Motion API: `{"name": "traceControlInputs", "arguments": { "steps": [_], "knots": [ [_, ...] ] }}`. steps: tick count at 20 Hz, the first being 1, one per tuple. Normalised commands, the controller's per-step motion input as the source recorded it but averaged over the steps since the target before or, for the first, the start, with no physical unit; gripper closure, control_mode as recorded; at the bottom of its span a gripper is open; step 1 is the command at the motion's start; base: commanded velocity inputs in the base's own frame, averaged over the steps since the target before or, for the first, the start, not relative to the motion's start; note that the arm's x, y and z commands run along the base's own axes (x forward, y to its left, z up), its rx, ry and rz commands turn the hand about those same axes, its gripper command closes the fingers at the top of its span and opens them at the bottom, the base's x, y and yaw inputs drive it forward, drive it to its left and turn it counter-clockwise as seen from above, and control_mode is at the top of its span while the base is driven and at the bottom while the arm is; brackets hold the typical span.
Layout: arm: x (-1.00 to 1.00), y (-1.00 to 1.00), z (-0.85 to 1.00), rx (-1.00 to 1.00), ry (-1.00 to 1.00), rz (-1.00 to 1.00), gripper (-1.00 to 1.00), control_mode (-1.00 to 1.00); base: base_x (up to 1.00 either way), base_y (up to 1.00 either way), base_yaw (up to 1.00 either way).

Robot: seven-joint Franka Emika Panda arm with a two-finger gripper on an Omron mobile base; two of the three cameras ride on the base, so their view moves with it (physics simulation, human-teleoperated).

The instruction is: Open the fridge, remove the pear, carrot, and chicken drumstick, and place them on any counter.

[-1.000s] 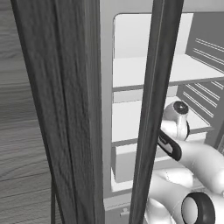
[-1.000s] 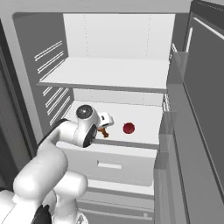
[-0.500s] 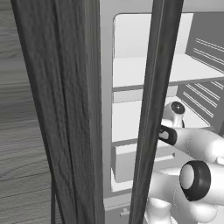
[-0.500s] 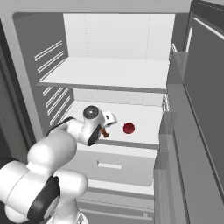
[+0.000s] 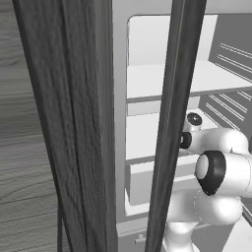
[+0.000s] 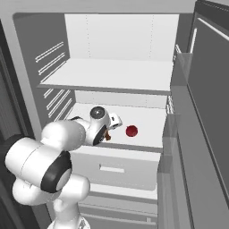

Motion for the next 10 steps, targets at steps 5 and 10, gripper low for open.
{"name": "traceControlInputs", "arguments": {
  "steps": [5,10],
  "knots": [
    [0.29,0.0,-0.44,0.0,0.05,0.01,-1.0,-1.0,0.0,0.0,0.0],
    [0.04,0.0,-0.6,0.0,0.07,0.01,1.0,-1.0,0.0,0.0,0.0]
  ]
}}
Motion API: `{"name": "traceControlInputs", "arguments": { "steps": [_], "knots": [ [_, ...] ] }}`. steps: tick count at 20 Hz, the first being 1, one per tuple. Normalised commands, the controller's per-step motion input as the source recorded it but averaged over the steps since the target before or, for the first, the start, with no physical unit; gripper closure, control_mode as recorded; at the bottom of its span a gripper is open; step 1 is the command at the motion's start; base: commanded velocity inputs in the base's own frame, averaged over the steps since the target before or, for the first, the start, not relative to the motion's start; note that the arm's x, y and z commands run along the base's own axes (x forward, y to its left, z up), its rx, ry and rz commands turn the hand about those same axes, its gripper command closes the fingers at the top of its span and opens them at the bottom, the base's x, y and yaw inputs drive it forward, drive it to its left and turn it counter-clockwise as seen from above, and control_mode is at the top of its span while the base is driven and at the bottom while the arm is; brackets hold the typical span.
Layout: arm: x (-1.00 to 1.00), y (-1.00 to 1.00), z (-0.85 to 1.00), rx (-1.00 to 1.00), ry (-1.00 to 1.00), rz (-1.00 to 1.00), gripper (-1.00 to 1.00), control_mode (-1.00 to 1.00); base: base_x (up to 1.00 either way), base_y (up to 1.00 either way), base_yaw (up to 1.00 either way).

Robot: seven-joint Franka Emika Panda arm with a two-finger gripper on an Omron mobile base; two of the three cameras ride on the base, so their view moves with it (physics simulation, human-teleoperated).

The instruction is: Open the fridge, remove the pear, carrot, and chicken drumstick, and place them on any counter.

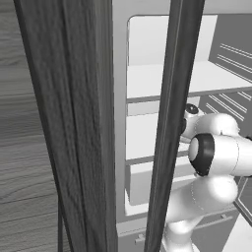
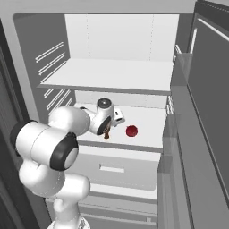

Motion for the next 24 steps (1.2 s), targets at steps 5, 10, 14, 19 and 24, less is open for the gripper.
{"name": "traceControlInputs", "arguments": {
  "steps": [5,10,14,19,24],
  "knots": [
    [-0.51,-0.04,-0.49,0.0,0.0,0.0,1.0,-1.0,0.0,0.0,0.0],
    [-0.86,0.0,-0.14,0.01,-0.05,0.0,1.0,-1.0,0.0,0.0,0.0],
    [-0.96,0.0,0.94,0.06,-0.27,-0.01,1.0,-1.0,0.0,0.0,0.0],
    [-0.81,0.0,1.0,0.12,-0.02,-0.04,1.0,-1.0,0.0,0.0,0.0],
    [-0.7,0.0,1.0,0.09,0.28,-0.11,1.0,-1.0,0.0,0.0,0.0]
  ]
}}
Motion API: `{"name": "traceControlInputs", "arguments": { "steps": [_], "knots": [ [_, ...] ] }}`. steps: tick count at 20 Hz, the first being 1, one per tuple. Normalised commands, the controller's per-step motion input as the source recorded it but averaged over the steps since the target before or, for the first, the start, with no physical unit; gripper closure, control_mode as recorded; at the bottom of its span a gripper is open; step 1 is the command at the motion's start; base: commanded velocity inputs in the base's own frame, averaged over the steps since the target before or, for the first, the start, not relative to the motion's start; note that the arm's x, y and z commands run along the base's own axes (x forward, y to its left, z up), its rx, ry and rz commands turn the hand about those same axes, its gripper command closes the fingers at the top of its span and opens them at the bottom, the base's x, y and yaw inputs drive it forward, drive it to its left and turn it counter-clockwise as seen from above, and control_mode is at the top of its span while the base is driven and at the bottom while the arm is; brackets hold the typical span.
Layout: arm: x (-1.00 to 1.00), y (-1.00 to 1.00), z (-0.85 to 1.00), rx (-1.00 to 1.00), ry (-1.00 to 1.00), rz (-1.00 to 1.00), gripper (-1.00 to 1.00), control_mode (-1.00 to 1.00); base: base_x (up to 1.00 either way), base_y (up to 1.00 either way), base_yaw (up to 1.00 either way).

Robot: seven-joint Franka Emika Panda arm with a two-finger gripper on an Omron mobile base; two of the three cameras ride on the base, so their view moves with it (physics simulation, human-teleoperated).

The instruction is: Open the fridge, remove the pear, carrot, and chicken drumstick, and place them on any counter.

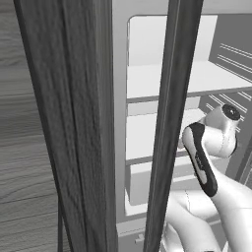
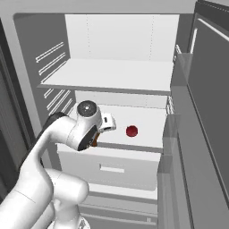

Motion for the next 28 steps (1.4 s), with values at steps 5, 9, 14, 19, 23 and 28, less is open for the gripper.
{"name": "traceControlInputs", "arguments": {
  "steps": [5,9,14,19,23,28],
  "knots": [
    [-0.66,0.0,0.87,0.04,0.26,-0.1,1.0,-1.0,0.0,0.0,0.0],
    [-0.4,0.0,0.25,0.0,0.09,-0.05,1.0,-1.0,0.0,0.0,0.0],
    [-0.2,0.0,0.0,0.0,0.0,0.0,1.0,1.0,-0.3,0.0,0.0],
    [0.0,0.0,0.0,0.0,0.0,0.0,1.0,1.0,-1.0,-0.11,0.0],
    [0.0,0.0,0.0,0.0,0.0,0.0,1.0,1.0,-1.0,-0.18,0.14],
    [0.0,0.0,0.0,0.0,0.0,0.0,1.0,1.0,-0.82,-0.04,0.65]
  ]
}}
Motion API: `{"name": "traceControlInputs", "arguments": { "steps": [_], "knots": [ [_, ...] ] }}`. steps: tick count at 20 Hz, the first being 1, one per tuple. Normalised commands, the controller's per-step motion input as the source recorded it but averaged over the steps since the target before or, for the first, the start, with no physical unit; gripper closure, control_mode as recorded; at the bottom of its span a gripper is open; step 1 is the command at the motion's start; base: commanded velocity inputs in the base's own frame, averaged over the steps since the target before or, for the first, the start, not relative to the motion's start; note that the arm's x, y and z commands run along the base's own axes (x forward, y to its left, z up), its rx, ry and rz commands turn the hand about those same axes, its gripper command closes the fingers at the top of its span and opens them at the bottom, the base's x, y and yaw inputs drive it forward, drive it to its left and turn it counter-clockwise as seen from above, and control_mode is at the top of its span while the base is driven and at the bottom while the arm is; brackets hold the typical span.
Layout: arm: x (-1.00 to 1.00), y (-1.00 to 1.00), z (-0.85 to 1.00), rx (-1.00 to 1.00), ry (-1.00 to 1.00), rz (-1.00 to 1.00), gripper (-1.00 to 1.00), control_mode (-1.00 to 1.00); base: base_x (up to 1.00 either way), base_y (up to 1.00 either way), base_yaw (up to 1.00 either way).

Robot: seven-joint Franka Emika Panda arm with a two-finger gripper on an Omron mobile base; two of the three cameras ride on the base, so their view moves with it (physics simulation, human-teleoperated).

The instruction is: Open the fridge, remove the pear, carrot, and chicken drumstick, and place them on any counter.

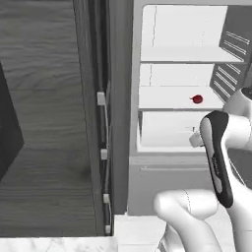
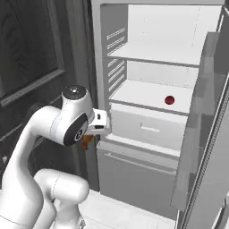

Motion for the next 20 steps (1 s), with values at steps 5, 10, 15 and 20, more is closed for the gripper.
{"name": "traceControlInputs", "arguments": {
  "steps": [5,10,15,20],
  "knots": [
    [0.0,0.0,0.0,0.0,0.0,0.0,1.0,1.0,-0.49,0.0,0.84],
    [0.0,0.0,0.0,0.0,0.0,0.0,1.0,1.0,-0.57,0.0,0.82],
    [0.0,0.0,0.0,0.0,0.0,0.0,1.0,1.0,-0.65,0.17,0.7],
    [-0.51,0.74,0.0,-0.13,-0.11,0.19,1.0,-1.0,-0.1,0.13,0.07]
  ]
}}
